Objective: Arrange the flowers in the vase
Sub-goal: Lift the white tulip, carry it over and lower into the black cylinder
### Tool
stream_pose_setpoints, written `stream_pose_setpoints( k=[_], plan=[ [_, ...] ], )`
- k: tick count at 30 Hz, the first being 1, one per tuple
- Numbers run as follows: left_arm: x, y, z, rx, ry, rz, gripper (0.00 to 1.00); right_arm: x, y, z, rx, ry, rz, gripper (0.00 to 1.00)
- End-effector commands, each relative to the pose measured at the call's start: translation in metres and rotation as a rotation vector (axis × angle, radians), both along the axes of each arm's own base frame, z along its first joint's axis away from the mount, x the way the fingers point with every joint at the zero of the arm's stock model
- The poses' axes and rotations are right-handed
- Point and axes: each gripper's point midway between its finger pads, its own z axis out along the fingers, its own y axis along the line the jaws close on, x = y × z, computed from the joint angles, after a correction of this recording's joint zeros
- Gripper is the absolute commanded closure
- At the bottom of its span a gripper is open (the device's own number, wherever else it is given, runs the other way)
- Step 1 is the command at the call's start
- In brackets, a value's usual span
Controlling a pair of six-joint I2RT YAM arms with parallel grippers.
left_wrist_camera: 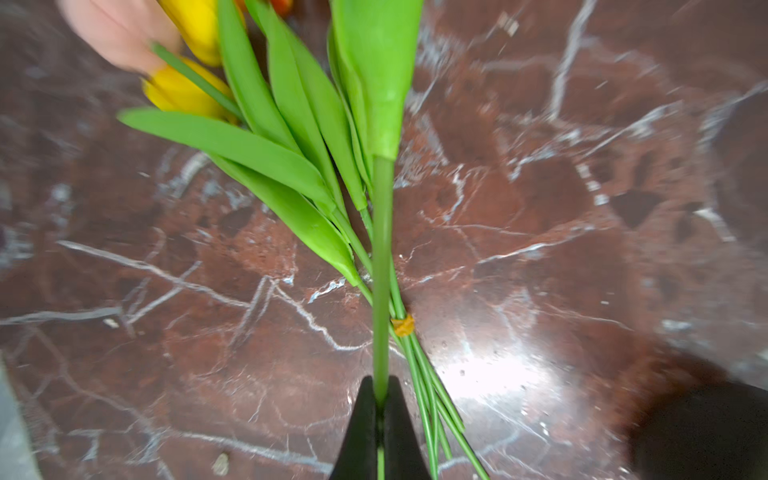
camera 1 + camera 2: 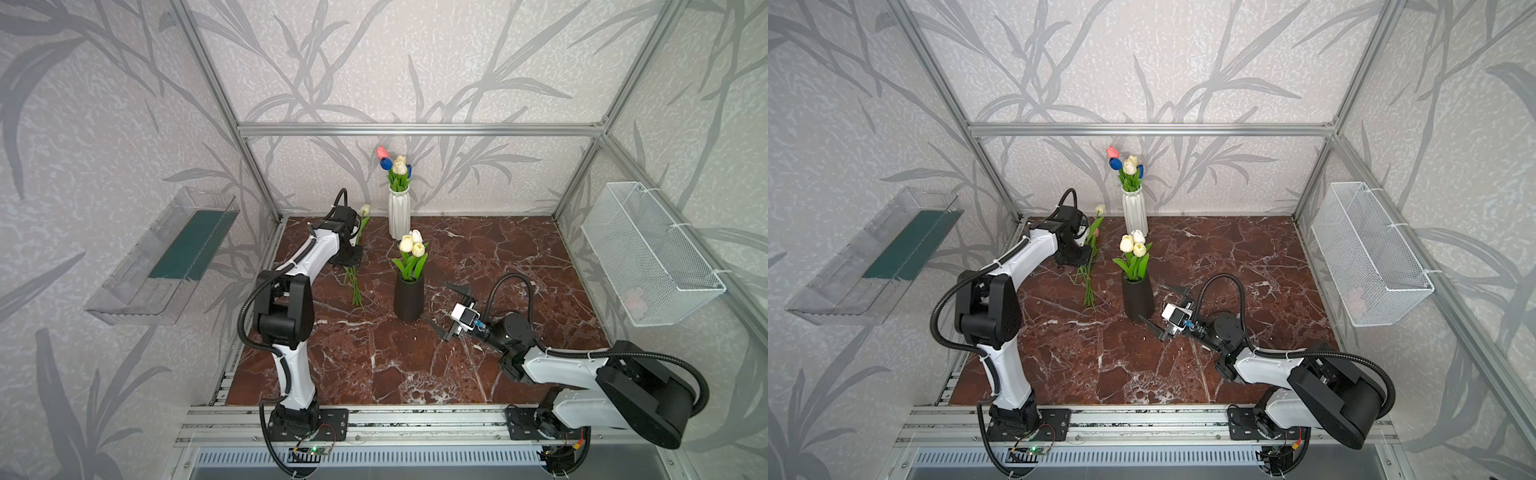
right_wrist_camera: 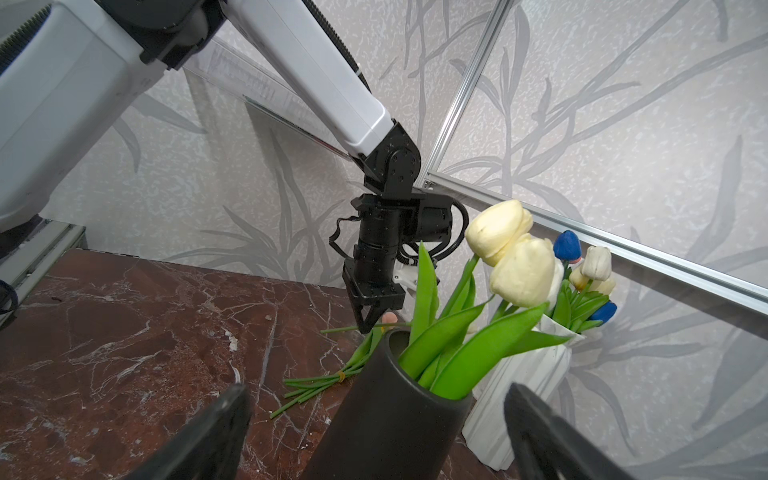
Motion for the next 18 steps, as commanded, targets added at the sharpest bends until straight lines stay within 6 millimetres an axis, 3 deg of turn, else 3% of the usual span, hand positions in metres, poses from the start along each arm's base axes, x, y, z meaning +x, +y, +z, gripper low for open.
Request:
stream_pose_setpoints(
  k=[1,5,8,10,12,15,18],
  plan=[
    [-0.007,-0.010,0.041,-0.031,-0.109,-0.014,1.00,-0.004,-0.002,0.010,0.034,-0.028,-0.001,0.04],
    [-0.012,-0.040,0.093,-0.163,-0.354,-0.092,1.00,-0.004,-0.003,0.010,0.034,-0.031,-0.008,0.04],
    [-0.027,-0.072,0.146,-0.336,-0.664,-0.215,1.00,-0.003,-0.004,0.009,0.034,-0.030,-0.011,0.05],
    [-0.047,-0.085,0.187,-0.477,-0.934,-0.285,1.00,-0.003,-0.004,0.008,0.032,-0.029,-0.012,0.05],
    [-0.081,-0.093,0.212,-0.591,-1.150,-0.373,1.00,-0.003,-0.003,0.009,0.031,-0.031,-0.014,0.05],
    [-0.124,-0.104,0.237,-0.704,-1.354,-0.511,1.00,-0.004,-0.003,0.009,0.032,-0.034,-0.014,0.05],
    [-0.139,-0.121,0.244,-0.742,-1.340,-0.607,1.00,-0.004,-0.004,0.010,0.034,-0.036,-0.014,0.05]
  ],
)
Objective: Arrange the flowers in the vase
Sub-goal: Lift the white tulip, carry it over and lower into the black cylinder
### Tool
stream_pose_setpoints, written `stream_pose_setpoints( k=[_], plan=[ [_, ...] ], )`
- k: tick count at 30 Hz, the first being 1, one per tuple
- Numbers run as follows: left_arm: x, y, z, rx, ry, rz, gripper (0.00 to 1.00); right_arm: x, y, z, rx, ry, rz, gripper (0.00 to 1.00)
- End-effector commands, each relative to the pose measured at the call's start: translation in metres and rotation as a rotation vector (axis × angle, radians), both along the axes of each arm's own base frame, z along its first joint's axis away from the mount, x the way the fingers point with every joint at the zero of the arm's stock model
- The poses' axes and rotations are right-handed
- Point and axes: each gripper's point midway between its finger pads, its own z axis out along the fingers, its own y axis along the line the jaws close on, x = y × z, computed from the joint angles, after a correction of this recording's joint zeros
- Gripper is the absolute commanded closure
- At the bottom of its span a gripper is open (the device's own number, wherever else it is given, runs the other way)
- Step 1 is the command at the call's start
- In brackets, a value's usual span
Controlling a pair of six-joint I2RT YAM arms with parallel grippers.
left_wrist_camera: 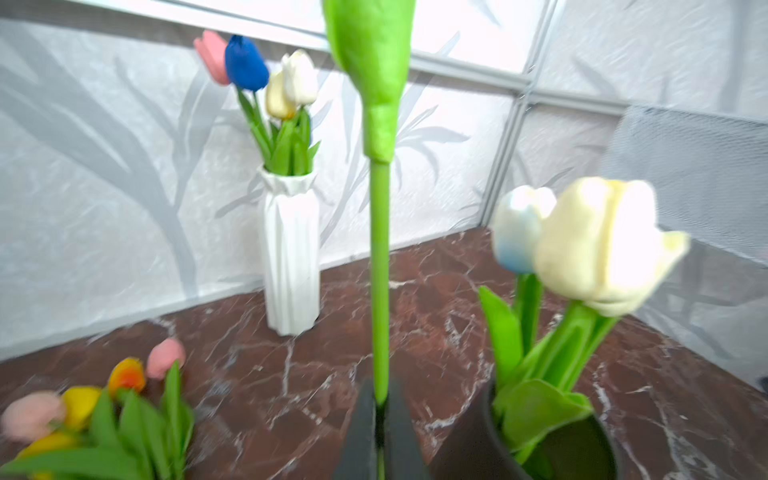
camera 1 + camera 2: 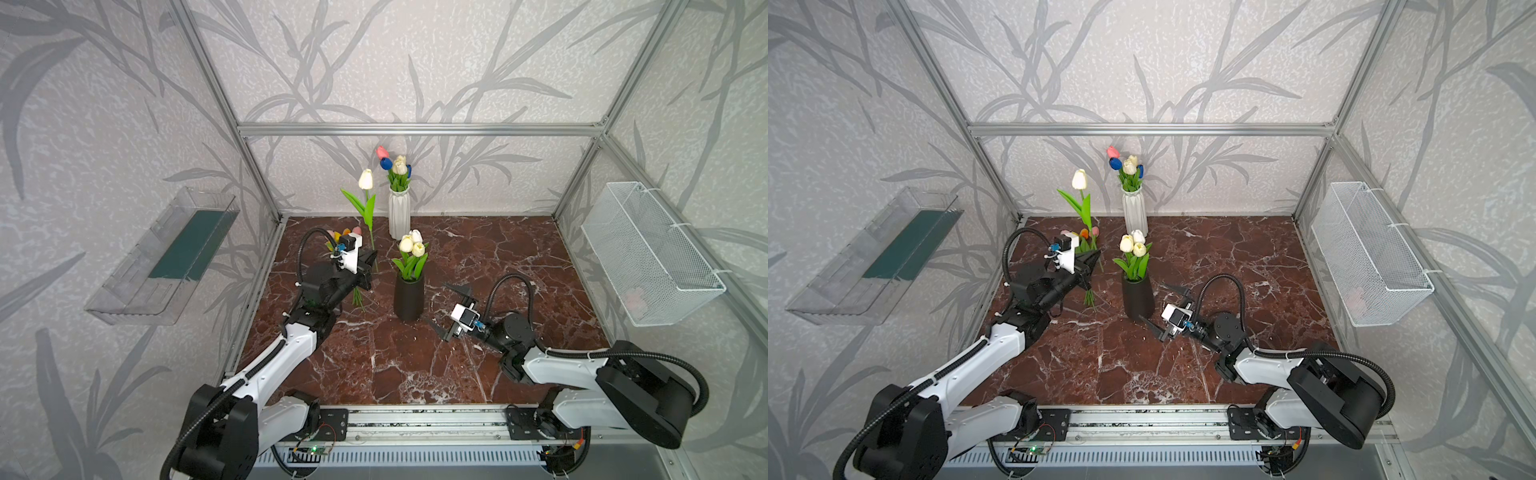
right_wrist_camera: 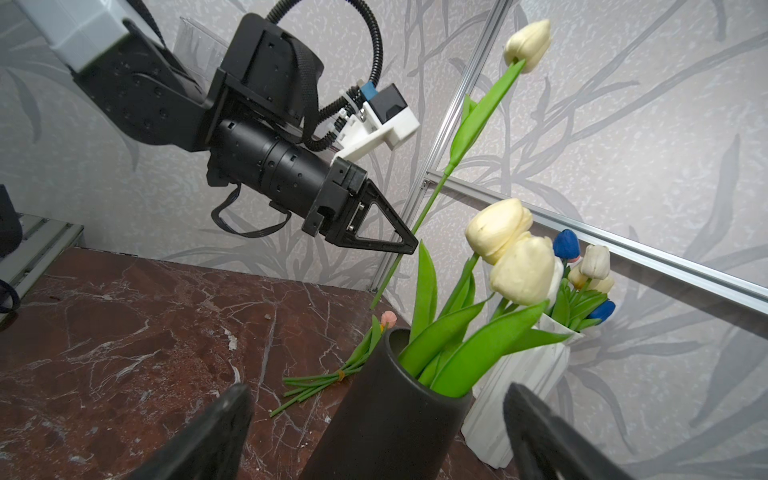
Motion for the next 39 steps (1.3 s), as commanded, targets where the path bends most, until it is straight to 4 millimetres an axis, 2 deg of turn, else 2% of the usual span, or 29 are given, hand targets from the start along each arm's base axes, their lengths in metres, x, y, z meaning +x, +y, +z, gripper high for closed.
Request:
stream_pose_setpoints(
  k=[1,5,7,15,23,33,35,39],
  plan=[
    [-0.039,-0.026,0.089,-0.096,-0.321,-0.191,1.00,-0.004,-0.003,0.011,0.034,-0.034,-0.008,0.05],
    [-0.049,-0.052,0.092,-0.096,-0.326,-0.280,1.00,-0.004,-0.002,0.010,0.032,-0.034,-0.007,0.05],
    [-0.047,-0.063,0.091,-0.099,-0.313,-0.315,1.00,-0.004,-0.002,0.010,0.031,-0.034,-0.008,0.05],
    [-0.032,-0.078,0.076,-0.146,-0.270,-0.354,1.00,-0.004,-0.004,0.012,0.034,-0.046,-0.018,0.05],
    [-0.044,-0.081,0.069,-0.111,-0.238,-0.366,1.00,-0.003,-0.003,0.009,0.026,-0.040,-0.019,0.05],
    [-0.071,-0.080,0.082,-0.058,-0.259,-0.366,1.00,-0.002,-0.002,0.006,0.020,-0.034,-0.017,0.05],
    [-0.075,-0.082,0.075,-0.036,-0.250,-0.357,1.00,-0.002,-0.001,0.006,0.019,-0.031,-0.013,0.05],
    [-0.068,-0.081,0.055,-0.010,-0.219,-0.297,1.00,-0.002,0.000,0.006,0.019,-0.029,-0.008,0.05]
  ],
)
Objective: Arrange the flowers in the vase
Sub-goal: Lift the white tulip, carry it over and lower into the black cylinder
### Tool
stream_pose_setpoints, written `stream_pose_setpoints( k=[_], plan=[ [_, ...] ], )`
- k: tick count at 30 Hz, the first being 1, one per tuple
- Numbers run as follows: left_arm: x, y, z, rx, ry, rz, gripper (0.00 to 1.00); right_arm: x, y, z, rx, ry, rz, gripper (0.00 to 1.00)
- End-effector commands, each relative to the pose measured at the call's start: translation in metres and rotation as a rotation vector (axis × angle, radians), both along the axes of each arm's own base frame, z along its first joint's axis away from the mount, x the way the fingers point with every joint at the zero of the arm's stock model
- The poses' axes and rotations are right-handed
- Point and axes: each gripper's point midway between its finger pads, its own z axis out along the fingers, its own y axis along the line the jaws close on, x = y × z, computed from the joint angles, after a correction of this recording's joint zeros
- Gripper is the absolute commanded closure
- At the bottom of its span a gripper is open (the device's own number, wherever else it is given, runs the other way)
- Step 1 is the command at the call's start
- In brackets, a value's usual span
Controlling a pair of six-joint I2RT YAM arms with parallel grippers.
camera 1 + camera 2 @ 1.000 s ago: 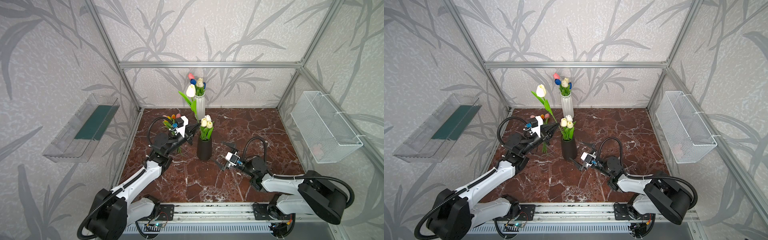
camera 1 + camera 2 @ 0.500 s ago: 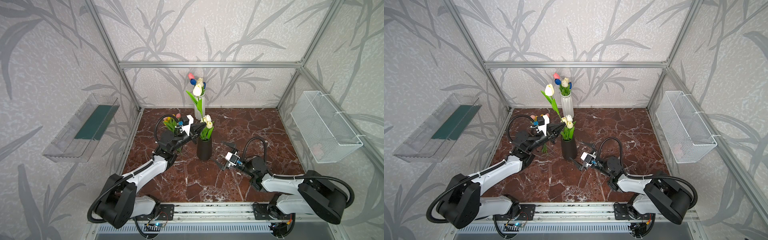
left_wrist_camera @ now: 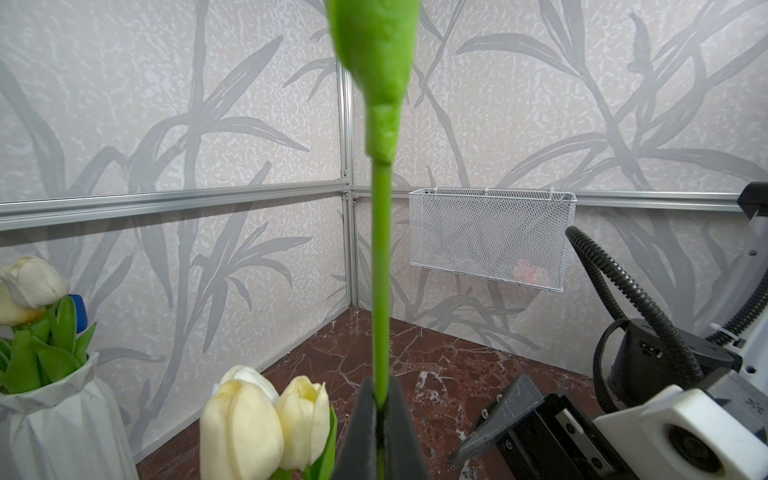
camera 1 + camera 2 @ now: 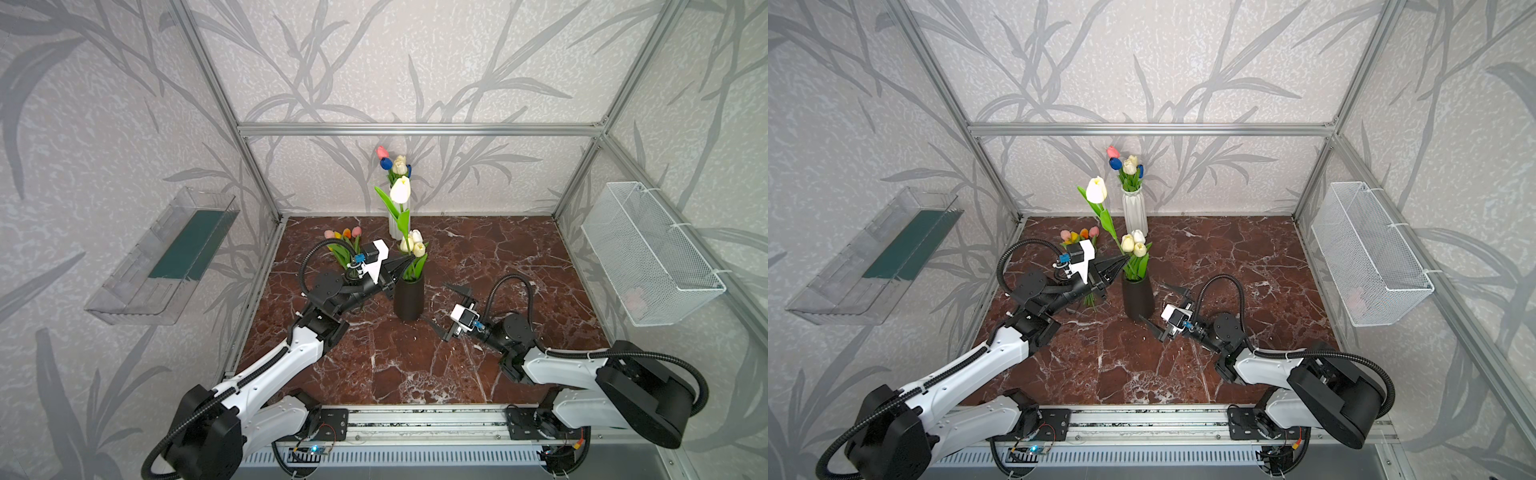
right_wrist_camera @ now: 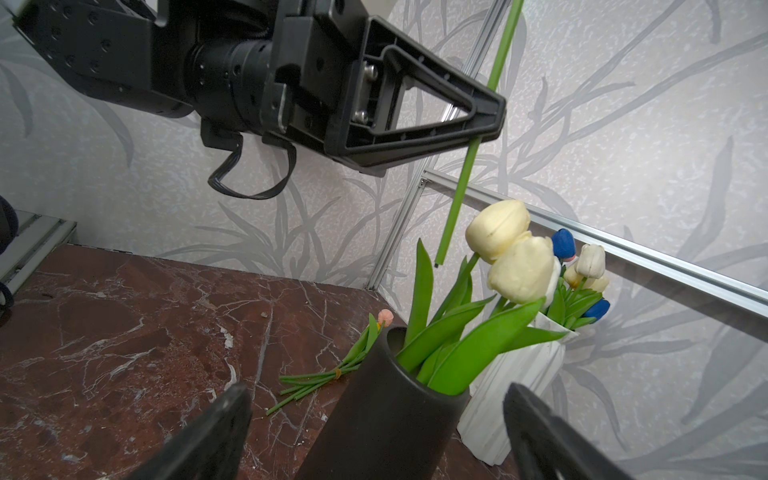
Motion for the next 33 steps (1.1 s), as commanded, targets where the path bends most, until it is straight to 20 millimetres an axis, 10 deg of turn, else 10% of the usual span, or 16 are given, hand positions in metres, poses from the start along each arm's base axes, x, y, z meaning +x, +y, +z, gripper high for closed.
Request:
stream_pose_setpoints(
  k=[1,15,33],
  plan=[
    [0.010,0.001,-0.023,0.041,0.026,0.078,1.00,-0.003,0.000,0.007,0.024,-0.023,0.006,0.05],
    [0.048,-0.007,-0.052,0.014,0.046,0.190,1.00,-0.004,-0.002,0.009,0.027,-0.036,-0.004,0.05],
    [0.036,-0.013,-0.094,0.159,0.152,0.157,1.00,-0.002,0.001,0.004,0.013,-0.027,-0.001,0.05]
  ],
)
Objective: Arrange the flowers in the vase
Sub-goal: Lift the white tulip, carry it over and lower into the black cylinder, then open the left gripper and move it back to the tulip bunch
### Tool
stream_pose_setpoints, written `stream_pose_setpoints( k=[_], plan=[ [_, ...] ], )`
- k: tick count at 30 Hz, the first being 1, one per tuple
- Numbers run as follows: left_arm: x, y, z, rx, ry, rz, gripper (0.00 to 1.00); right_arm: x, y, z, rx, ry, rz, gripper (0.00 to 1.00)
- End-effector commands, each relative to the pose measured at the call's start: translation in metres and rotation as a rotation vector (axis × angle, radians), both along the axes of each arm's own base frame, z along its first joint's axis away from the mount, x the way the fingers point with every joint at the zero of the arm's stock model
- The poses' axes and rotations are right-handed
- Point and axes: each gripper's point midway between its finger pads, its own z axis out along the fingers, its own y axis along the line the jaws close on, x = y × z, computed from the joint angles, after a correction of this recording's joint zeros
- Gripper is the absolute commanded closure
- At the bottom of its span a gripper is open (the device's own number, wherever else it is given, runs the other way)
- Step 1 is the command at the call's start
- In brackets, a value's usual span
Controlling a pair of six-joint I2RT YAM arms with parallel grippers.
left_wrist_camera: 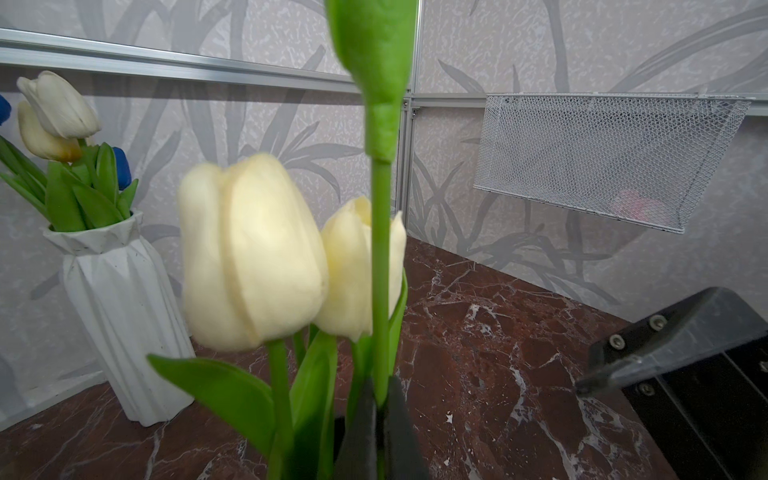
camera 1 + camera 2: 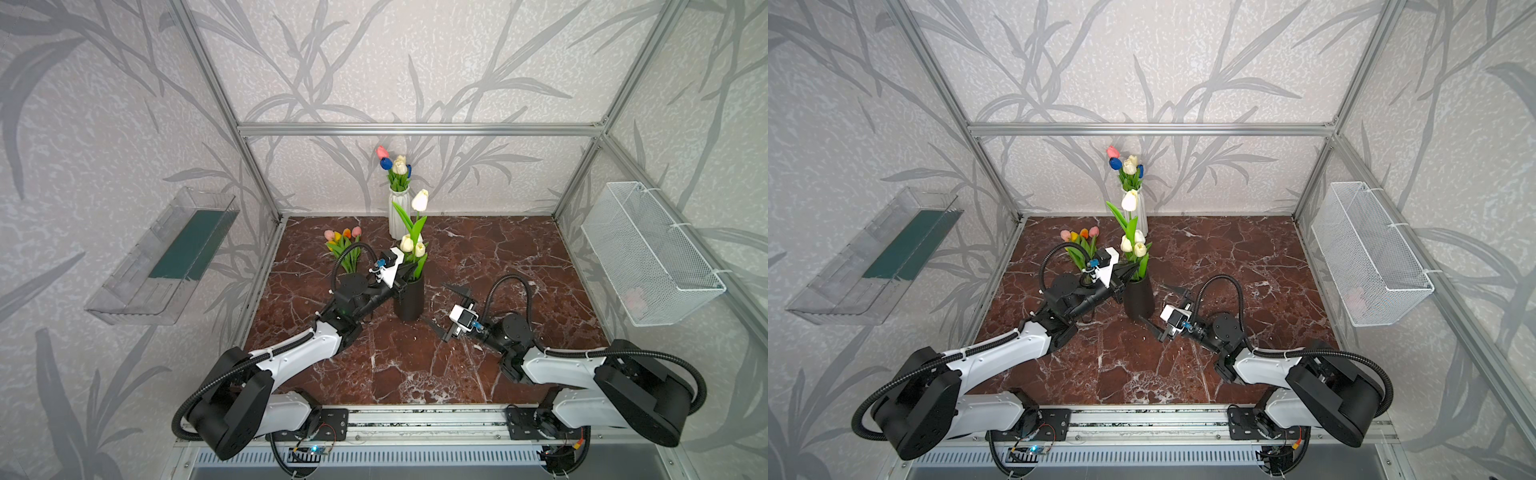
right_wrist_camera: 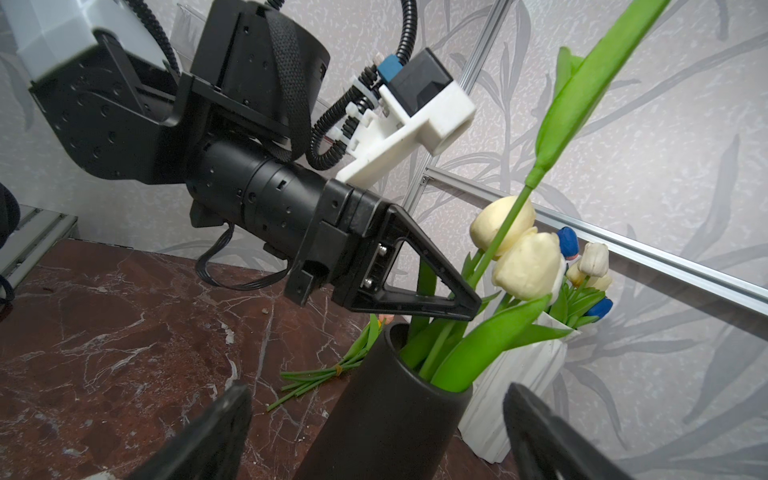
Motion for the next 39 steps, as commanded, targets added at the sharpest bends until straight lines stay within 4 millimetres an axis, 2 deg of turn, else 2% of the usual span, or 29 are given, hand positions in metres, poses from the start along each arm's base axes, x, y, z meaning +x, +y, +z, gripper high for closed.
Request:
stream_pose_setpoints(
  k=[1,3,6,8,15,19,20,25,28,30,33,35,37,39],
  plan=[
    [-0.009,0.001,-0.007,0.037,0.006,-0.013,1.00,-0.002,0.000,0.007,0.024,-0.027,-0.002,0.05],
    [-0.011,0.002,-0.009,0.047,0.010,-0.009,0.97,-0.002,0.000,0.007,0.024,-0.027,-0.001,0.05],
    [-0.012,0.004,-0.010,0.064,0.011,-0.004,0.81,-0.002,0.000,0.007,0.024,-0.025,0.001,0.05],
    [-0.013,0.006,-0.010,0.076,0.012,0.002,0.74,-0.003,0.000,0.007,0.024,-0.025,0.002,0.05],
    [-0.019,0.014,-0.006,0.121,0.005,0.019,0.69,-0.003,0.000,0.007,0.024,-0.025,0.001,0.05],
    [-0.031,0.023,0.009,0.144,-0.015,0.020,0.64,-0.002,0.000,0.007,0.024,-0.025,-0.002,0.05],
    [-0.035,0.025,0.015,0.154,-0.028,0.013,0.59,-0.002,0.000,0.006,0.023,-0.025,-0.002,0.05],
    [-0.046,0.037,0.044,0.162,-0.071,0.024,0.49,-0.002,0.001,0.005,0.020,-0.019,0.002,0.05],
    [-0.042,0.047,0.057,0.161,-0.089,0.058,0.47,-0.002,0.001,0.005,0.020,-0.019,0.002,0.05],
    [-0.020,0.067,0.056,0.143,-0.057,0.187,0.43,-0.002,0.001,0.005,0.020,-0.017,0.002,0.05],
    [0.027,0.122,0.045,0.067,0.095,0.473,0.43,-0.002,0.001,0.005,0.020,-0.018,0.005,0.05],
    [0.054,0.168,0.024,0.016,0.241,0.679,0.45,-0.003,0.001,0.005,0.021,-0.022,0.004,0.05],
    [0.073,0.203,-0.006,0.029,0.391,0.842,0.51,-0.003,0.000,0.006,0.022,-0.024,0.000,0.05],
    [0.088,0.223,-0.040,0.080,0.546,0.916,0.51,-0.003,0.000,0.006,0.022,-0.024,0.000,0.05]
  ],
)
